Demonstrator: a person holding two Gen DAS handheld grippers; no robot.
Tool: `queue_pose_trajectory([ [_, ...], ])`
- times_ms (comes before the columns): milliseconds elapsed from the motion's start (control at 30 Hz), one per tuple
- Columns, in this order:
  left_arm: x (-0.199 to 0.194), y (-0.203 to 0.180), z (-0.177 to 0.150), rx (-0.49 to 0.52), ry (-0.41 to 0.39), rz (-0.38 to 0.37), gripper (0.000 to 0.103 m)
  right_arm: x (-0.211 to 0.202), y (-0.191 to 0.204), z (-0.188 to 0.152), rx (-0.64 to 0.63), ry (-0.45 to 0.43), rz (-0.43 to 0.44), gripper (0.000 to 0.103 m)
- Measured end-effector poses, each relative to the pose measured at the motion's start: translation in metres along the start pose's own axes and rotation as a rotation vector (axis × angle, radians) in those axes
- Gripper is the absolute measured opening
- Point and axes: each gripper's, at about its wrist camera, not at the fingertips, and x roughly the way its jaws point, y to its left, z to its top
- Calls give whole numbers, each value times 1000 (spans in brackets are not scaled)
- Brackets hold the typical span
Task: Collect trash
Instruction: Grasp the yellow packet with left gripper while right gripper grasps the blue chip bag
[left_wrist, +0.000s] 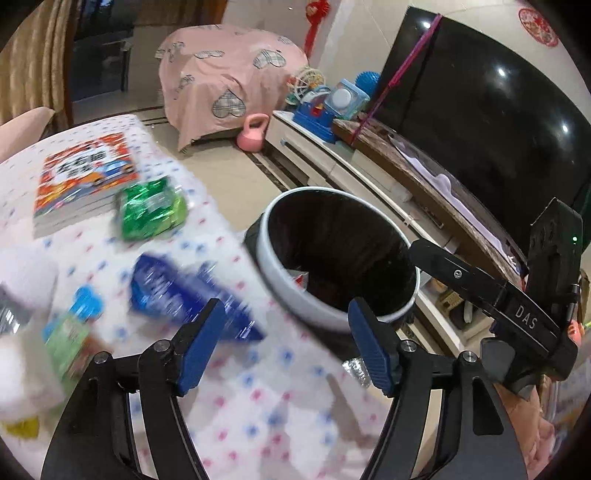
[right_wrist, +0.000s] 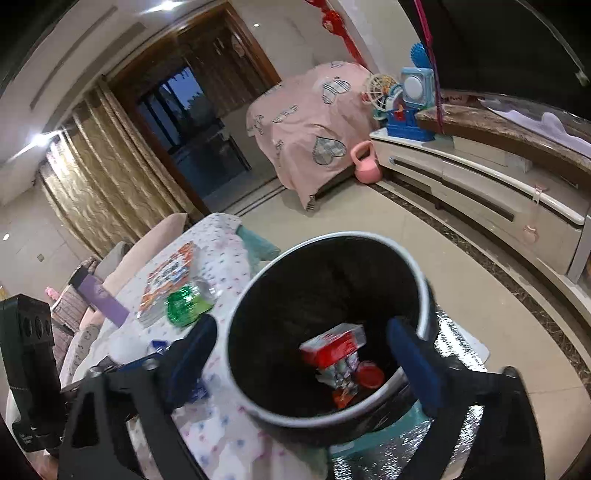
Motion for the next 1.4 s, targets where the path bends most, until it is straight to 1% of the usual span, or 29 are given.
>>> queue_pose_trajectory([
  [133,-25,15,-22,-9,-24,27,71,-6,19,-17,-13,10,18,100],
  [267,-51,37,-40,-40,-50,52,72,-9,36,-33,-24,18,38,101],
  [400,-73,59,-58,-90,-73,72,72,-10,56,-53,-43,40,64,101],
  [600,-97,88,-80,-163,-92,101,72,-6,83,-72,-88,67,88,101],
  [667,-106,97,-87,-187,-109,109,72,-4,90,-76,-100,76,94,101],
  [733,-111,105,-93,-207,-123,125,72,-2,95,-79,-113,84,101,101],
  [867,-118,123,-104,-255,-120,141,72,0,103,-85,-139,91,106,101],
  [1000,-124,133,-109,-269,-123,162,72,6,111,-90,-151,105,113,101],
  [1133,-128,143,-112,-278,-123,191,72,10,122,-92,-193,110,124,101],
  [1333,-131,164,-114,-312,-122,240,72,24,135,-85,-282,116,129,101],
  [1400,-130,173,-113,-326,-117,258,72,31,139,-80,-312,114,105,101],
])
